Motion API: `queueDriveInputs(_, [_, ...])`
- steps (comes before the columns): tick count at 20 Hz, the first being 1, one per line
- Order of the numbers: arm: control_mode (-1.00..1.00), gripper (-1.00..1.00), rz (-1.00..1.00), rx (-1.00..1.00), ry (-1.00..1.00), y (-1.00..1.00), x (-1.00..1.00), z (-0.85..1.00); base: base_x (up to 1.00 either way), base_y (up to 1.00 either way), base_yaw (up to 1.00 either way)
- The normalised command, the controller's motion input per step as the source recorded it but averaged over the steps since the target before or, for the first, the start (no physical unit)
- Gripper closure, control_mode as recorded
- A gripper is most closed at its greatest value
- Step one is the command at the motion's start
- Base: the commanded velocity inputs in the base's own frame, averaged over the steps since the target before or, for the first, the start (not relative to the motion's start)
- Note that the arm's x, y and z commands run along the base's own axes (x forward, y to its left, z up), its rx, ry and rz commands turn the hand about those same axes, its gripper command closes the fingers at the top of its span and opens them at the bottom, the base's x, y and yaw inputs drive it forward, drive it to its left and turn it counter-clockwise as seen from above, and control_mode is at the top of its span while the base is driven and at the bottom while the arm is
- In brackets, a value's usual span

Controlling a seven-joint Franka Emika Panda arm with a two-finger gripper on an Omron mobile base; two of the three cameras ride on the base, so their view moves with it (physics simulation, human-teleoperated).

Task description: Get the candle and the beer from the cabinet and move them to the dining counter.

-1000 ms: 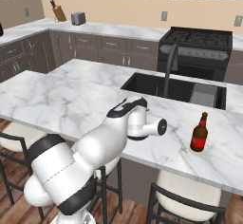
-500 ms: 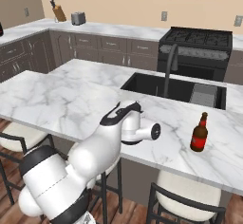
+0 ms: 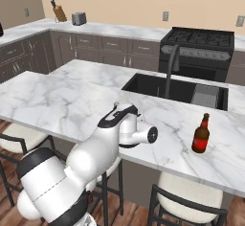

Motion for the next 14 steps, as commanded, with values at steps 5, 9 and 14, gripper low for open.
queueDriveInputs(5, [-1.00, -1.00, 0.00, 0.00, -0.03, -0.18, -0.21, 0.25, 0.00, 0.00, 0.00])
queueDriveInputs(9, [-1.00, -1.00, 0.00, 0.00, 0.00, -0.24, -0.28, 0.43, 0.00, 0.00, 0.00])
queueDriveInputs(14, [-1.00, -1.00, 0.00, 0.00, -0.02, -0.09, -0.51, 0.58, 0.00, 0.00, 0.00])
